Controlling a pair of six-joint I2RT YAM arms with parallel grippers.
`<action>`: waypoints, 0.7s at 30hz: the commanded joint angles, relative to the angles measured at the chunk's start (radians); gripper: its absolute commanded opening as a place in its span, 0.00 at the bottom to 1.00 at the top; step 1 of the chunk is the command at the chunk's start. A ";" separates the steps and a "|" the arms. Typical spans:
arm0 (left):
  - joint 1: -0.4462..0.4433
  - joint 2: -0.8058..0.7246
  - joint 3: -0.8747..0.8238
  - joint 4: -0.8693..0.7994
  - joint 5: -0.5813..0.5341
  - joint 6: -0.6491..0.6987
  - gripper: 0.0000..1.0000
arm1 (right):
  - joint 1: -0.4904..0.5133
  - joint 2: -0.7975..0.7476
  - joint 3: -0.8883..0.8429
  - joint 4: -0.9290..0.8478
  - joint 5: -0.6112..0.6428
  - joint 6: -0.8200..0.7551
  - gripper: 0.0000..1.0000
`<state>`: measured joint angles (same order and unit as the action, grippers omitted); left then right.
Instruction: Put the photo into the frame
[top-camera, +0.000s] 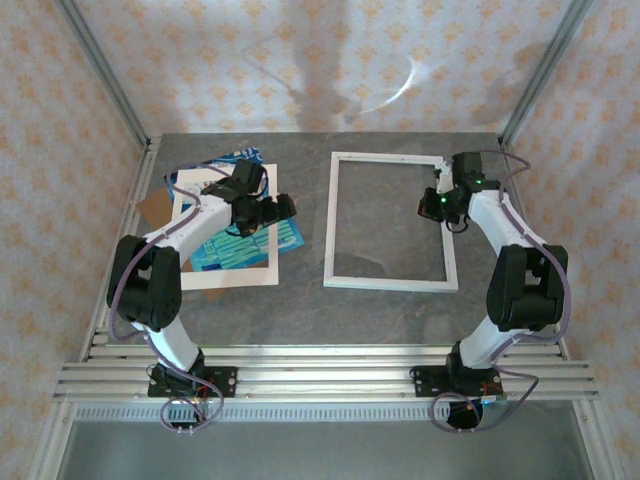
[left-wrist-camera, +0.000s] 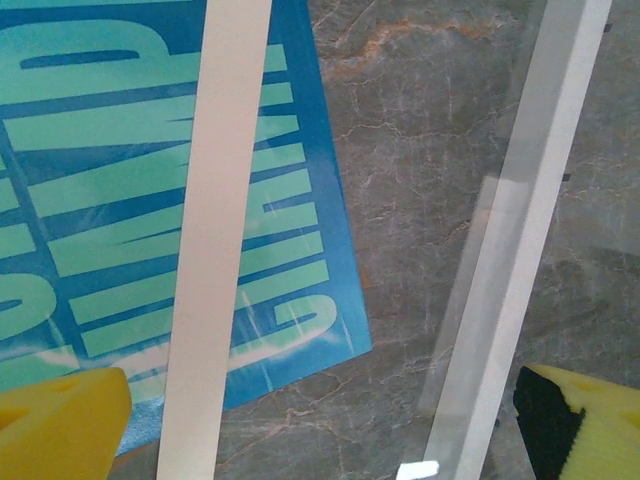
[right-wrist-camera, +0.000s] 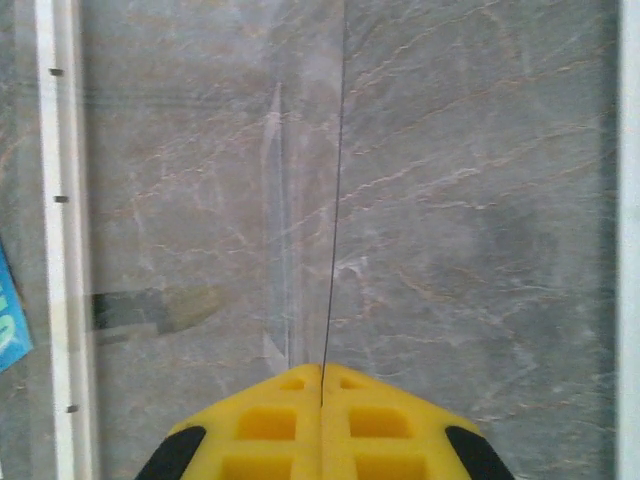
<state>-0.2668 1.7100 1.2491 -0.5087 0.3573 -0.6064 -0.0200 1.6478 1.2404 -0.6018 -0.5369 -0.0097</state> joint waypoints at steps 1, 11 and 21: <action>-0.005 0.002 -0.017 0.033 0.012 -0.023 1.00 | -0.015 0.023 0.035 -0.051 0.042 -0.067 0.00; -0.009 0.013 -0.023 0.027 0.027 -0.015 1.00 | -0.023 0.040 0.076 -0.078 0.078 -0.109 0.00; -0.023 0.020 -0.027 0.024 0.029 -0.010 1.00 | -0.032 0.047 0.099 -0.104 0.113 -0.137 0.00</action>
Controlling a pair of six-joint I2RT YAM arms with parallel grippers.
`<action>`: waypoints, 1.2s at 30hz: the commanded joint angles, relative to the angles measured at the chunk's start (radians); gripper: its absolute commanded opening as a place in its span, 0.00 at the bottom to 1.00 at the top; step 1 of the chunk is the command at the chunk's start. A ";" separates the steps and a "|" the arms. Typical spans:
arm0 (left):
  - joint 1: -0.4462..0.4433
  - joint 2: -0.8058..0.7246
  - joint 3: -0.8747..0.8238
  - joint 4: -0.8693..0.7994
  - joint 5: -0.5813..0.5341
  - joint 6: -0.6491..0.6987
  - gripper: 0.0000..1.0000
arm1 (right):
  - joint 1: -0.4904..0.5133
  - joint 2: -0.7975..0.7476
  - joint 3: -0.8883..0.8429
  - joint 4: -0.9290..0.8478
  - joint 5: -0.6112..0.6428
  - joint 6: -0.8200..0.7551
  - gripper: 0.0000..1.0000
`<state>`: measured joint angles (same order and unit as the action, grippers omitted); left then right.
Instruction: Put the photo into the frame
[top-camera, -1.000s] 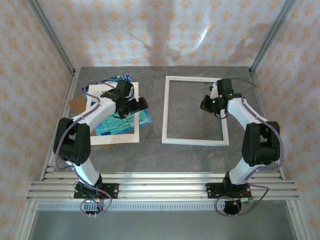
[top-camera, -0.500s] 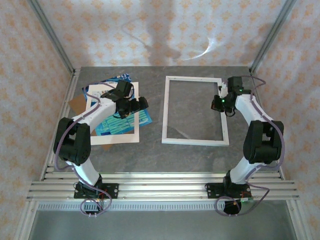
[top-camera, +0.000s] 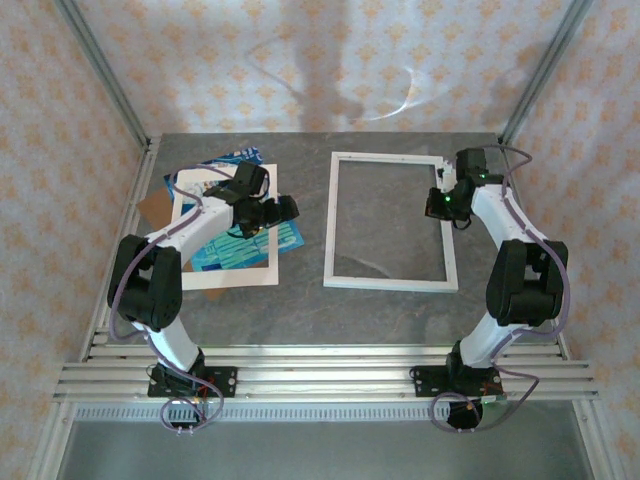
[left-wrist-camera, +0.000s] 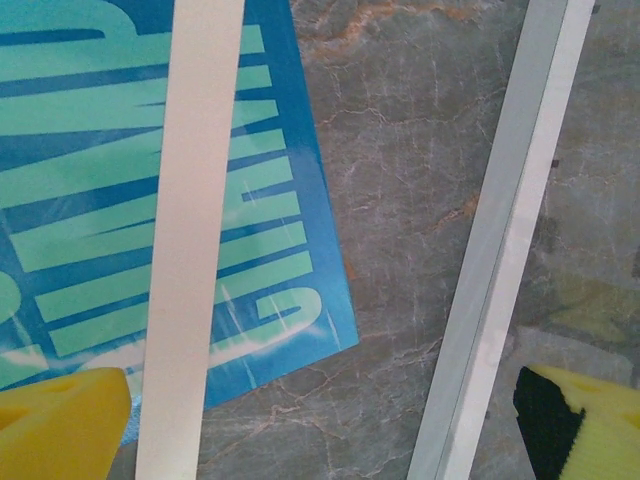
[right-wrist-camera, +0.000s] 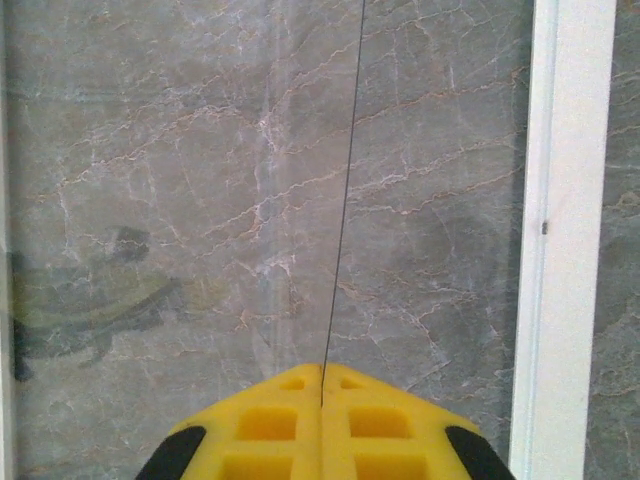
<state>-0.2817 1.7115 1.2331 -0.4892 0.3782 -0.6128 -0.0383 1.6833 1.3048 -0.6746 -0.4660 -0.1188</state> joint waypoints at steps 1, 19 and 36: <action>-0.008 0.020 -0.011 0.004 0.009 -0.004 1.00 | -0.015 0.011 0.037 -0.036 0.043 -0.031 0.00; -0.017 0.037 -0.006 -0.005 0.018 0.008 1.00 | -0.027 -0.006 0.024 -0.017 0.071 -0.022 0.00; -0.025 0.035 -0.007 -0.013 0.016 0.011 1.00 | -0.032 0.004 0.031 0.004 0.040 -0.047 0.00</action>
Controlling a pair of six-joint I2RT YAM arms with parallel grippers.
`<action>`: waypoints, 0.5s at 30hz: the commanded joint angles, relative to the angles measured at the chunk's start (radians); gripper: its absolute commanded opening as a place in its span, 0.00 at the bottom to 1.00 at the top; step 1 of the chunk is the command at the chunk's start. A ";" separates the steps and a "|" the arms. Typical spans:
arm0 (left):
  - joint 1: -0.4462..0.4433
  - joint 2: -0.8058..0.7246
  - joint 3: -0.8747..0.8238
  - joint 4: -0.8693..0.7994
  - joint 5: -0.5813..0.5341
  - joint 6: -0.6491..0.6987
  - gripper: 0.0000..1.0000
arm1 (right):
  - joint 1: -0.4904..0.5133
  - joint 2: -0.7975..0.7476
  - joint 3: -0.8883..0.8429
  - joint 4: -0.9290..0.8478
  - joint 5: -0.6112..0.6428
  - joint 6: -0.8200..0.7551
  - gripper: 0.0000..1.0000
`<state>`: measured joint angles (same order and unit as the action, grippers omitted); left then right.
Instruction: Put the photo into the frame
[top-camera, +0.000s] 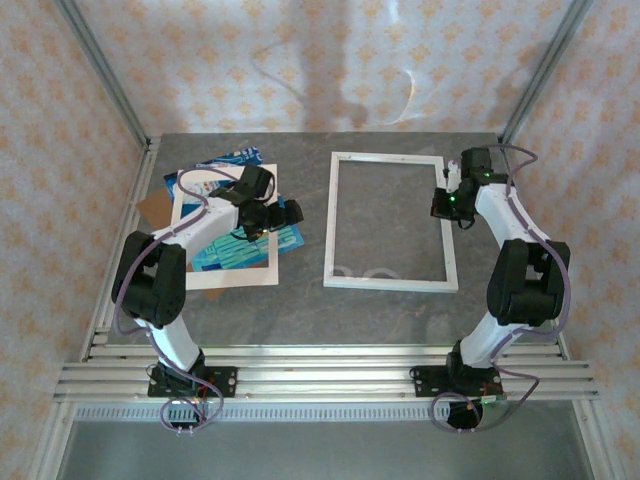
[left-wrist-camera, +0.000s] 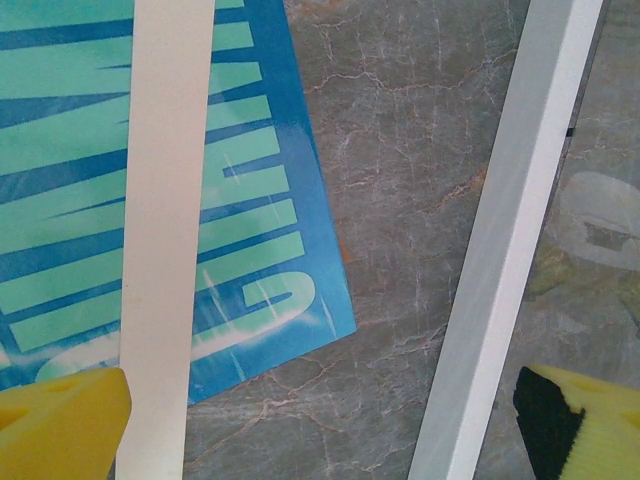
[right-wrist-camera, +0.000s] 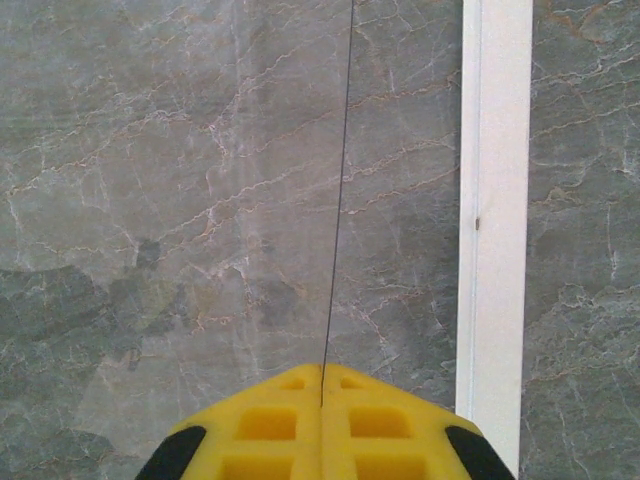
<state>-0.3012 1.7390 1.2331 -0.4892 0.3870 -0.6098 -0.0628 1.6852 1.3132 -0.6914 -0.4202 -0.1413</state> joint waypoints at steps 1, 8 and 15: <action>-0.007 0.007 -0.009 -0.014 0.007 0.008 1.00 | -0.008 -0.001 0.019 0.030 -0.009 -0.026 0.00; -0.008 0.004 -0.013 -0.017 0.010 0.009 1.00 | -0.007 -0.034 -0.001 0.060 0.010 -0.031 0.00; -0.018 0.004 -0.011 -0.020 0.010 0.009 1.00 | -0.008 -0.043 -0.002 0.058 0.020 -0.041 0.00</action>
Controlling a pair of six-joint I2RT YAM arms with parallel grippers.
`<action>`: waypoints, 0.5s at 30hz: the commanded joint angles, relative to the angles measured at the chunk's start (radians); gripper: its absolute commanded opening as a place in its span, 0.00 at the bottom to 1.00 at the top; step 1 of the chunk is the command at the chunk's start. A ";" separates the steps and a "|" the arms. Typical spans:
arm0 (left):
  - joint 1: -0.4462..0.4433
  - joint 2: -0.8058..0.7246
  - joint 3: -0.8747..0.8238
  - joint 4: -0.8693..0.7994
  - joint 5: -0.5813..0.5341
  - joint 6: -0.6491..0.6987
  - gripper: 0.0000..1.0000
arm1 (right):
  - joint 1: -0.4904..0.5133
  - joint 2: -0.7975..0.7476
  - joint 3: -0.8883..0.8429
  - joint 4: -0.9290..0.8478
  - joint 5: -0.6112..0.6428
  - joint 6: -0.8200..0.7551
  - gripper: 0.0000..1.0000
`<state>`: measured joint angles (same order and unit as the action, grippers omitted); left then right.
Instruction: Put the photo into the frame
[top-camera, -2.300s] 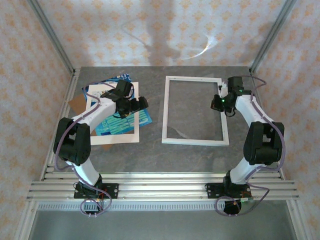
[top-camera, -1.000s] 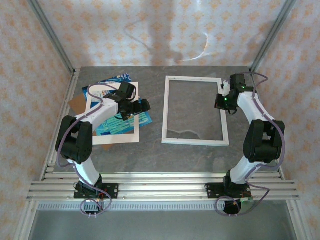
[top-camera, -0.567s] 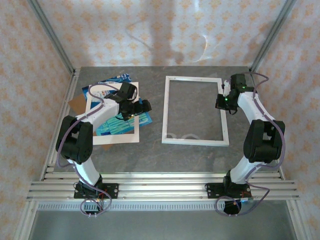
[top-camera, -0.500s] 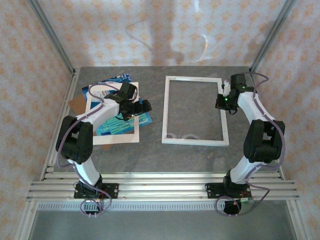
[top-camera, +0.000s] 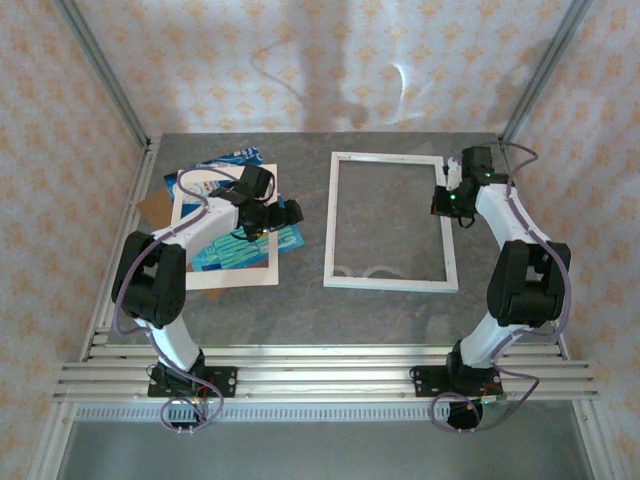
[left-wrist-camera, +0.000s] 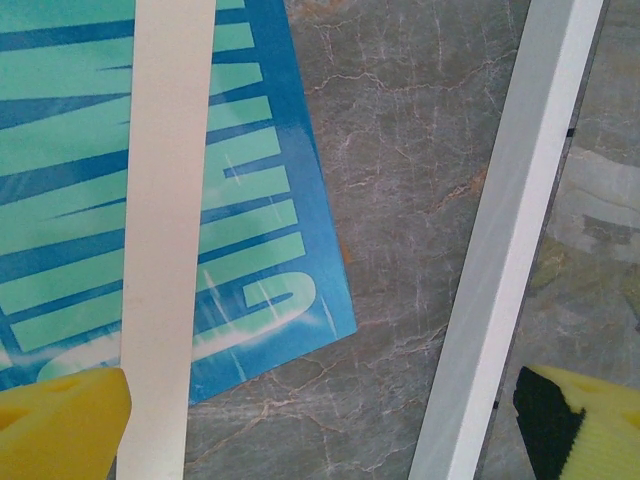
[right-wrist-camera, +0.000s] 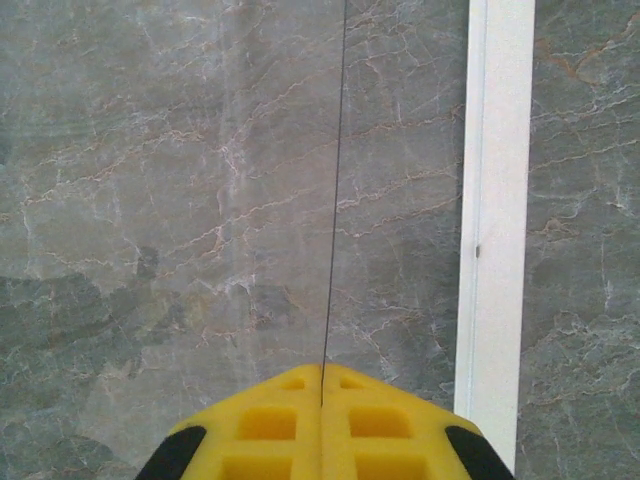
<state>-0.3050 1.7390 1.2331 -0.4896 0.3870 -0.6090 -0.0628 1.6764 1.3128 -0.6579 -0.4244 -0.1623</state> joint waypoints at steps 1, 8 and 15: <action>-0.014 0.004 -0.012 -0.020 0.011 0.008 1.00 | -0.007 -0.034 -0.003 0.024 0.026 -0.022 0.00; -0.017 0.010 -0.012 -0.022 0.010 0.008 1.00 | -0.008 -0.031 -0.005 0.024 0.037 -0.032 0.00; -0.018 0.013 -0.007 -0.026 0.012 0.009 1.00 | -0.008 -0.019 0.010 0.014 0.042 -0.046 0.00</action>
<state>-0.3153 1.7390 1.2331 -0.4896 0.3893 -0.6090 -0.0628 1.6741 1.3128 -0.6540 -0.4141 -0.1852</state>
